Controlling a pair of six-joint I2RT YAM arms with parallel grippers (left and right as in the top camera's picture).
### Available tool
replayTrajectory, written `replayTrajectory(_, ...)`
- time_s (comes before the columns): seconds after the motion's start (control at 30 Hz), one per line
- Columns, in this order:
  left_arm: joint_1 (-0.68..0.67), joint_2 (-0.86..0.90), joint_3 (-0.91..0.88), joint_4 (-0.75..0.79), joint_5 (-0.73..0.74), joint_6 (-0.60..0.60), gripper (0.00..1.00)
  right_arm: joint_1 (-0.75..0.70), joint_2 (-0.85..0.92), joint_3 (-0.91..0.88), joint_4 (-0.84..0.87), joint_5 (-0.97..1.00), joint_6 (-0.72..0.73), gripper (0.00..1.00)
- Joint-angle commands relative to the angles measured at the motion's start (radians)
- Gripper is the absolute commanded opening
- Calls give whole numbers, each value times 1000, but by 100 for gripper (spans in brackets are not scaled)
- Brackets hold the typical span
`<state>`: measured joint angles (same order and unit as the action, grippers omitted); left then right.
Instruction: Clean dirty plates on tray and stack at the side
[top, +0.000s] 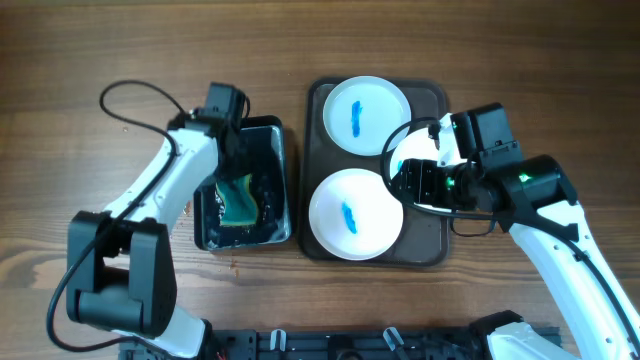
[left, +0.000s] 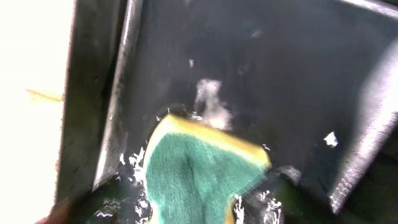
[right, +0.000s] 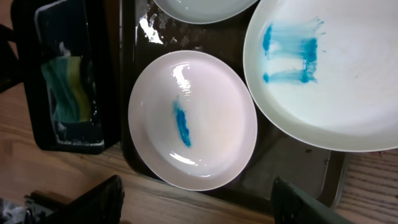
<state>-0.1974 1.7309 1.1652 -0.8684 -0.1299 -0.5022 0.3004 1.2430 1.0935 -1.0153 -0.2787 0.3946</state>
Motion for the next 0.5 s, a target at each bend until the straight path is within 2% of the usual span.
replayTrajectory(0.0,-2,-57,61,-97,75,27,86,3,1,-3,3,27,-2,75)
replayTrajectory(0.13,-2,-53,3,-123,111,26,69,3,1,-3,-41,23,-2,74)
replayTrajectory(0.17,-2,-51,-36,-90,110,26,66,3,1,-3,-57,16,-2,72)
replayTrajectory(0.2,-2,-48,-95,-30,110,24,57,3,2,-5,-75,1,1,68)
replayTrajectory(0.23,-2,-48,-142,18,111,24,52,3,2,-14,-85,-12,1,67)
replayTrajectory(0.33,-2,-48,-253,116,111,23,42,3,2,-74,-80,-14,2,64)
replayTrajectory(0.37,-2,-48,-288,152,111,24,33,3,2,-112,-62,-14,2,63)
replayTrajectory(0.43,-2,-48,-304,181,111,23,7,3,2,-165,-21,-14,-2,60)
replayTrajectory(0.47,-2,-48,-301,193,117,23,4,3,3,-193,3,-14,-1,58)
